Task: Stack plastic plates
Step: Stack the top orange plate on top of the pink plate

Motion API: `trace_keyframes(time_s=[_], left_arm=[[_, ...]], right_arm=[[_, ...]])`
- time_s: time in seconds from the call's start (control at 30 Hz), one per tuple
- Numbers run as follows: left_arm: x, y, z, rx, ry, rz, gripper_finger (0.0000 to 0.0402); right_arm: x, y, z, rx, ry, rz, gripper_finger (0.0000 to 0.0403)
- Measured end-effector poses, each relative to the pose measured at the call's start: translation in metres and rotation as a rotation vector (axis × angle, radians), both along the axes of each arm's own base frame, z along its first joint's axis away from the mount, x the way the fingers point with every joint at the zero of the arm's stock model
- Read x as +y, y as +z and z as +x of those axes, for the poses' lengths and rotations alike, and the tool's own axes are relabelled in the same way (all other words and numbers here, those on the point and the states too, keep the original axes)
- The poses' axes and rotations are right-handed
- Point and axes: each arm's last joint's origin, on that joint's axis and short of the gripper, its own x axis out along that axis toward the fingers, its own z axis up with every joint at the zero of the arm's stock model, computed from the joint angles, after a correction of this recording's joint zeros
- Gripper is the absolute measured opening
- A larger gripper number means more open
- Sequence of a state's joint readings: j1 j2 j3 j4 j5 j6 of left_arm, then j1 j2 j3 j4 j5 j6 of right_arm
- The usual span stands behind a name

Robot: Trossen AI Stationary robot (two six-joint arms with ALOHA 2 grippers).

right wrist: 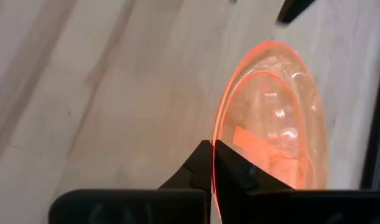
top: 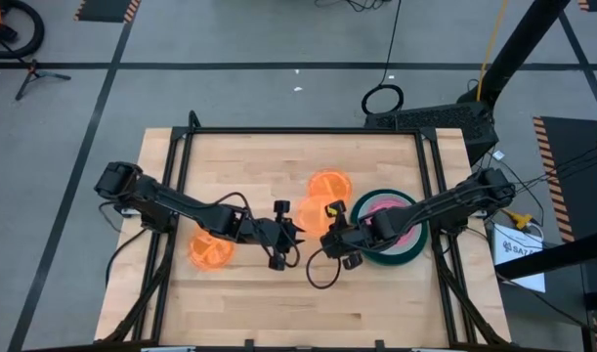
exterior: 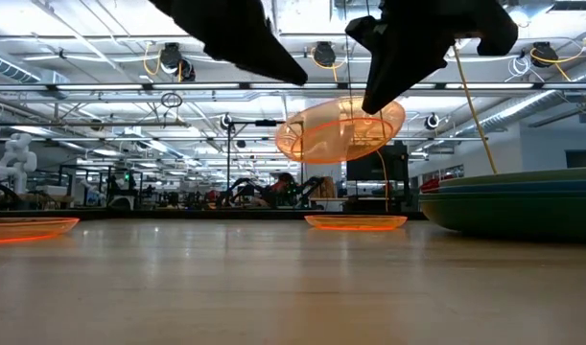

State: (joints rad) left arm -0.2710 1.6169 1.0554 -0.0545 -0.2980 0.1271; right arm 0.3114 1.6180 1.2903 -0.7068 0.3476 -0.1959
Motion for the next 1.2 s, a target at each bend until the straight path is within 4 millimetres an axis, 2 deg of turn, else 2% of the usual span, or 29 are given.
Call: trace_keyframes(time_s=[0.17,0.37,0.77,1.0,1.2], left_arm=[[0.003,0.018,-0.015,0.014,0.003,-0.004,0.0120],[0.007,0.028,-0.031,0.058,0.040,-0.044,0.0120],[0.008,0.029,-0.038,0.098,0.086,-0.091,0.0120],[0.009,0.028,-0.038,0.102,0.093,-0.099,0.0120],[0.009,0.028,-0.038,0.102,0.093,-0.099,0.0120]], right_arm=[[0.000,0.010,-0.002,0.012,-0.032,-0.039,0.0000],[-0.002,0.019,-0.012,0.094,-0.115,-0.034,0.0000],[0.003,0.034,-0.058,0.201,-0.374,-0.023,0.0000],[0.016,0.049,-0.089,0.190,-0.485,0.013,0.0000],[0.031,0.057,-0.106,0.129,-0.492,0.054,0.0000]])
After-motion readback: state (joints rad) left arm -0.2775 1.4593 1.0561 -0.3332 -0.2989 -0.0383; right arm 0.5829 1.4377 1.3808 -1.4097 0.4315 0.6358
